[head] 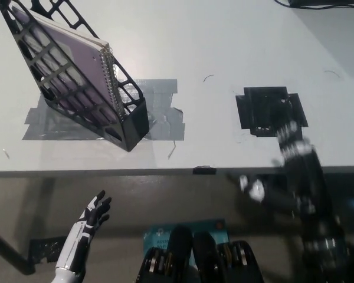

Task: A shelf with a book inside it is placed on the center of the desk infront of the robot. The robot uses its right hand to grab the book, take it out and hand it to a person.

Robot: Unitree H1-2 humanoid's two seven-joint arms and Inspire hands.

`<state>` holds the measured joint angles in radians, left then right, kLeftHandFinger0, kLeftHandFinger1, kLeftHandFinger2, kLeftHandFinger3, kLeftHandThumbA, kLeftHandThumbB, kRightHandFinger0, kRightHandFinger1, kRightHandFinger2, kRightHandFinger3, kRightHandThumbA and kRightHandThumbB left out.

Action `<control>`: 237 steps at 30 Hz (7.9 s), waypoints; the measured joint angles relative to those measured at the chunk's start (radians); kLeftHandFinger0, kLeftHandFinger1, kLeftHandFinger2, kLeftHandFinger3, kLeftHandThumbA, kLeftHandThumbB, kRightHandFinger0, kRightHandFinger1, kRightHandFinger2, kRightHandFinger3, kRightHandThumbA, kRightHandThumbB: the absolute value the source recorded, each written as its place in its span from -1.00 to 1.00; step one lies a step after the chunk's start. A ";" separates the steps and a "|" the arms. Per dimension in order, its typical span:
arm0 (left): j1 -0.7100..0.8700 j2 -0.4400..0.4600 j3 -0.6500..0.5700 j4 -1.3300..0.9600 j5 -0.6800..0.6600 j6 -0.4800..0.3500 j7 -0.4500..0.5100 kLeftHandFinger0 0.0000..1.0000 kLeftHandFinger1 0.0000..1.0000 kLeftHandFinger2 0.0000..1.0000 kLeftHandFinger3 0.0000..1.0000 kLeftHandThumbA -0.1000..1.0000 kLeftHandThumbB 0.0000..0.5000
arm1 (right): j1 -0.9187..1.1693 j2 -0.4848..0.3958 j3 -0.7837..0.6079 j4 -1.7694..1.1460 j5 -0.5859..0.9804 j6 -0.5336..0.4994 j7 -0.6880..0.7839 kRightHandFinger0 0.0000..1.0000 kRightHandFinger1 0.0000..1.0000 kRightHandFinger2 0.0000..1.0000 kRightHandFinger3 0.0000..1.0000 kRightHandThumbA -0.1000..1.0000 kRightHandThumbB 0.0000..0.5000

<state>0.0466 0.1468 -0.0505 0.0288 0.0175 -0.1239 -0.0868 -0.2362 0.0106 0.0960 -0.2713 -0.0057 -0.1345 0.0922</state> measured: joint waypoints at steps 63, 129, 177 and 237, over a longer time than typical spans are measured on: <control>-0.040 -0.004 -0.046 0.000 0.008 -0.006 -0.034 1.00 1.00 1.00 1.00 1.00 0.24 | -0.778 0.249 -0.008 1.040 0.111 0.213 0.089 1.00 1.00 1.00 1.00 1.00 0.27; -0.064 0.001 -0.048 -0.002 0.050 -0.004 -0.034 1.00 1.00 1.00 1.00 1.00 0.26 | -0.824 0.260 -0.123 1.152 0.092 0.179 -0.031 -1.00 -1.00 -1.00 -1.00 1.00 -0.83; -0.097 0.003 -0.047 -0.002 0.049 0.001 -0.034 1.00 1.00 1.00 1.00 1.00 0.20 | -0.801 0.217 -0.014 0.955 0.177 0.291 0.091 1.00 1.00 1.00 1.00 0.99 1.00; -0.133 0.016 -0.047 -0.001 0.061 -0.001 -0.035 1.00 1.00 1.00 1.00 1.00 0.14 | -0.800 0.290 -0.236 1.082 0.174 0.208 -0.067 -1.00 -1.00 -1.00 -1.00 1.00 -0.56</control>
<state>-0.0861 0.1624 -0.0980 0.0274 0.0783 -0.1249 -0.1217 -1.0358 0.3002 -0.1402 0.8110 0.1683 0.0733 0.0253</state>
